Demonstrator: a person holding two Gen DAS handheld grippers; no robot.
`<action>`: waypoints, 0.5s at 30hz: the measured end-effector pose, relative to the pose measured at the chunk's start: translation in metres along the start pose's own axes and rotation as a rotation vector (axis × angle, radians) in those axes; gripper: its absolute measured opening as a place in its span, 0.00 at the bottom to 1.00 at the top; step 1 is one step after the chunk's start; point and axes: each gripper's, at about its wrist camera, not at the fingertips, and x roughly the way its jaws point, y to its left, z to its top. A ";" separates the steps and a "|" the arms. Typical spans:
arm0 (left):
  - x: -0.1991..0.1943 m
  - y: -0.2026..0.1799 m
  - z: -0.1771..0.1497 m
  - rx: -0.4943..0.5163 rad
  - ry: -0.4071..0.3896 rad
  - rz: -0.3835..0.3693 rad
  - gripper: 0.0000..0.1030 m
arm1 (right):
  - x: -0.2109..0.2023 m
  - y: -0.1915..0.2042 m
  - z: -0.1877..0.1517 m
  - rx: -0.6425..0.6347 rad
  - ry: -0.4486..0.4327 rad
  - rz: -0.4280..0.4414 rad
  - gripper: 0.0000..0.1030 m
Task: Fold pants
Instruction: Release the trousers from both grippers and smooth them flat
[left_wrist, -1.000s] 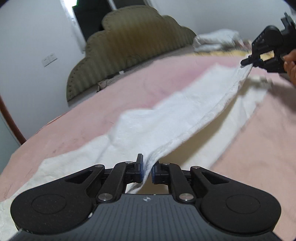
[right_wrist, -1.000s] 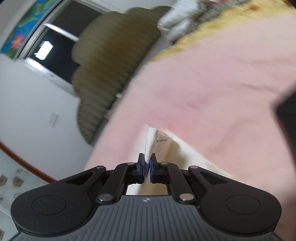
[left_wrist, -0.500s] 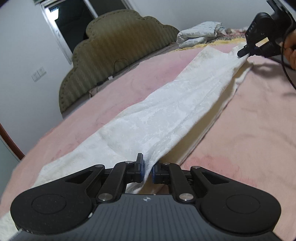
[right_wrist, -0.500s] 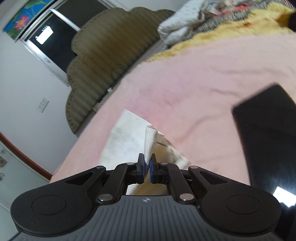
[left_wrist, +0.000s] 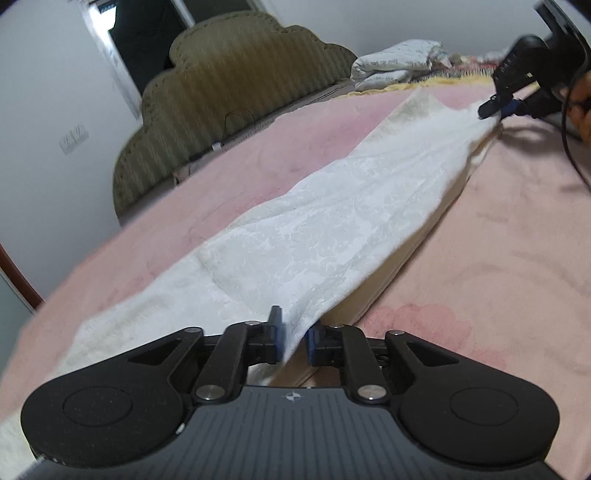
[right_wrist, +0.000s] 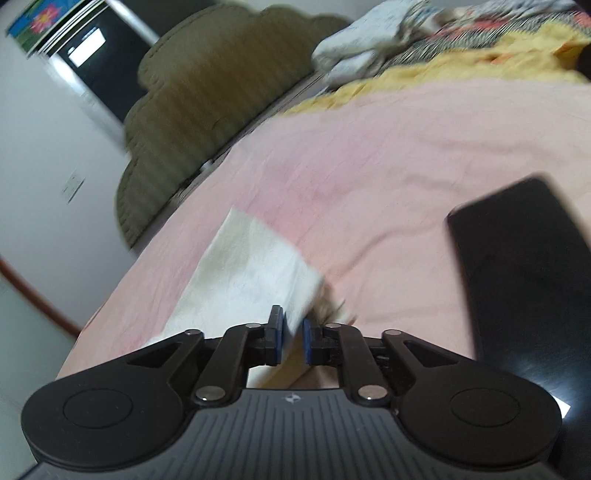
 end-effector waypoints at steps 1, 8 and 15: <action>-0.003 0.006 0.001 -0.030 0.004 -0.026 0.26 | -0.010 0.003 0.002 -0.010 -0.071 -0.043 0.21; -0.027 0.034 0.016 -0.215 -0.042 -0.165 0.38 | 0.015 0.070 0.014 -0.284 -0.015 0.092 0.23; -0.031 0.056 0.019 -0.309 -0.055 -0.105 0.44 | 0.126 0.076 0.035 -0.242 0.143 -0.015 0.23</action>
